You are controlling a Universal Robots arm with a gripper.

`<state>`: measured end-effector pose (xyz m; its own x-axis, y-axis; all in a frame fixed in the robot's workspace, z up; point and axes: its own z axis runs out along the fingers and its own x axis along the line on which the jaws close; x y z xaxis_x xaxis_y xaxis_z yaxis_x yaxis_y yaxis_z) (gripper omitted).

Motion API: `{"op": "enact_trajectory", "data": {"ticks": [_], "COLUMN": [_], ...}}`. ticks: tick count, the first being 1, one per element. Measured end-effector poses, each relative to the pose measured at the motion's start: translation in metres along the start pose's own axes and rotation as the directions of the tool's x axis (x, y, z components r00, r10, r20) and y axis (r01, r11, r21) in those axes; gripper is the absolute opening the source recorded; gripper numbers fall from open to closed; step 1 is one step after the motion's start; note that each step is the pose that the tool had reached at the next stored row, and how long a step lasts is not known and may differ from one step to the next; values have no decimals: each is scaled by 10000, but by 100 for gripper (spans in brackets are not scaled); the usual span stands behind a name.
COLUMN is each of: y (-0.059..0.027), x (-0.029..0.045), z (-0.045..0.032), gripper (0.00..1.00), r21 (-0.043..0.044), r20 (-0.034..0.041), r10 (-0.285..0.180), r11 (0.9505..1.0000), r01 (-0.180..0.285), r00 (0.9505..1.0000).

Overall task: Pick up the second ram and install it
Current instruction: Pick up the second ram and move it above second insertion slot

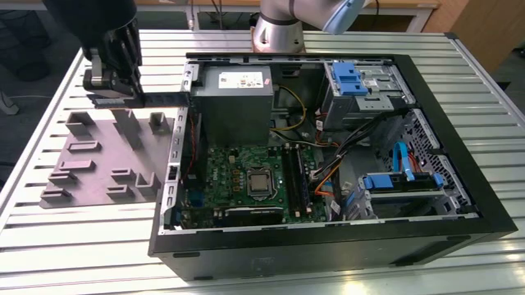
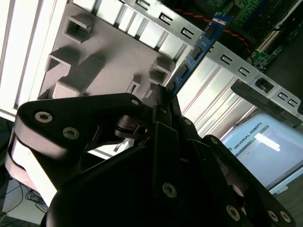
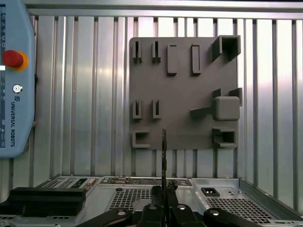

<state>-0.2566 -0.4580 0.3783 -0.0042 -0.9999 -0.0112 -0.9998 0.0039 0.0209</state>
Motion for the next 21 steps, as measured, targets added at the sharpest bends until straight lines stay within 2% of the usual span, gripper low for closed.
{"op": "enact_trajectory", "data": {"ticks": [5,21], "y": [-157,-797], "x": [0,-3], "z": [-4,-17], "gripper": [14,14], "r21": [-2,-11], "r20": [-1,-1], "r10": [-1,-1], "r11": [10000,10000], "r01": [1,1], "r00": [10000,10000]}}
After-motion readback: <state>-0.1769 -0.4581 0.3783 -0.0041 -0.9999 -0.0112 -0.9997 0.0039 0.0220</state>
